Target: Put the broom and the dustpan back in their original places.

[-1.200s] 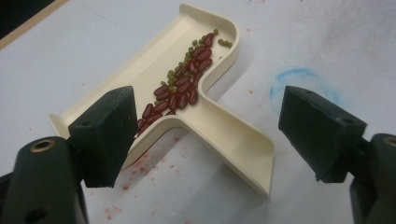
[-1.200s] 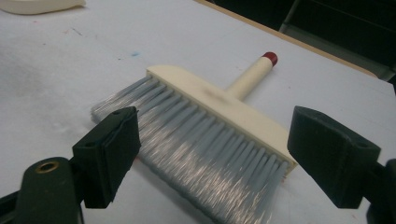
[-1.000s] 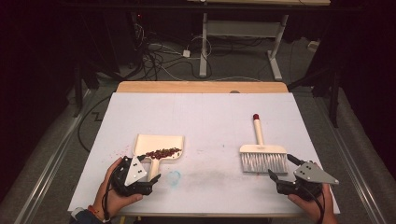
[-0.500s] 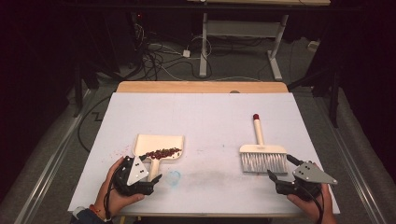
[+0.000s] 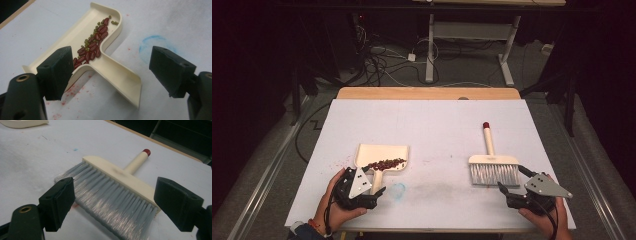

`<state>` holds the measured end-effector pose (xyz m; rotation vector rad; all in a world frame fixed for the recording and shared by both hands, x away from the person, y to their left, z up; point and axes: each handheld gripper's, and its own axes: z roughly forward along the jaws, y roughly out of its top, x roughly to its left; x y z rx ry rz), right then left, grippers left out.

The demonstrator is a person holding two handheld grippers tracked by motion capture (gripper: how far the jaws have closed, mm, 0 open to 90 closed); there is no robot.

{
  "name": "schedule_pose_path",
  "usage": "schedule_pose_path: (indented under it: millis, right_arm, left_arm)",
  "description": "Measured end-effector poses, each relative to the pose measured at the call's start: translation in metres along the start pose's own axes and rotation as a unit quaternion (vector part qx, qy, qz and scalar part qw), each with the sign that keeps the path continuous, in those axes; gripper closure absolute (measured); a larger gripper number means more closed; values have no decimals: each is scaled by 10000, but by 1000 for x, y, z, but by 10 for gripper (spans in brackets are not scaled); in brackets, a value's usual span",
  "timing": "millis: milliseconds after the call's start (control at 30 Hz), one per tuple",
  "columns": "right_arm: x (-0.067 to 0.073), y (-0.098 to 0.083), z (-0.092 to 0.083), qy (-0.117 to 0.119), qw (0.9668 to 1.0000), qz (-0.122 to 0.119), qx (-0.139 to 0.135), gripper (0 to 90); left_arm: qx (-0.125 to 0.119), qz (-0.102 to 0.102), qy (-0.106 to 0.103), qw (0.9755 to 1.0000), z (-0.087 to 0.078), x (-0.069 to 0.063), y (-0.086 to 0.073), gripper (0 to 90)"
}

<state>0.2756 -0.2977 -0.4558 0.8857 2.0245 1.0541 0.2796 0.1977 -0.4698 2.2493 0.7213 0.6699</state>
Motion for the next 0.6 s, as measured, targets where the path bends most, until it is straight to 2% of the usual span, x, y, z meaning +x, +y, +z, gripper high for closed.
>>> schedule_pose_path:
  millis: [600]
  right_arm:
    - [3, 5, 0, 16, 10000, -7, -28, 175]
  left_arm:
    - [-28, -102, -10, 9999, 2, 2, 1, 194]
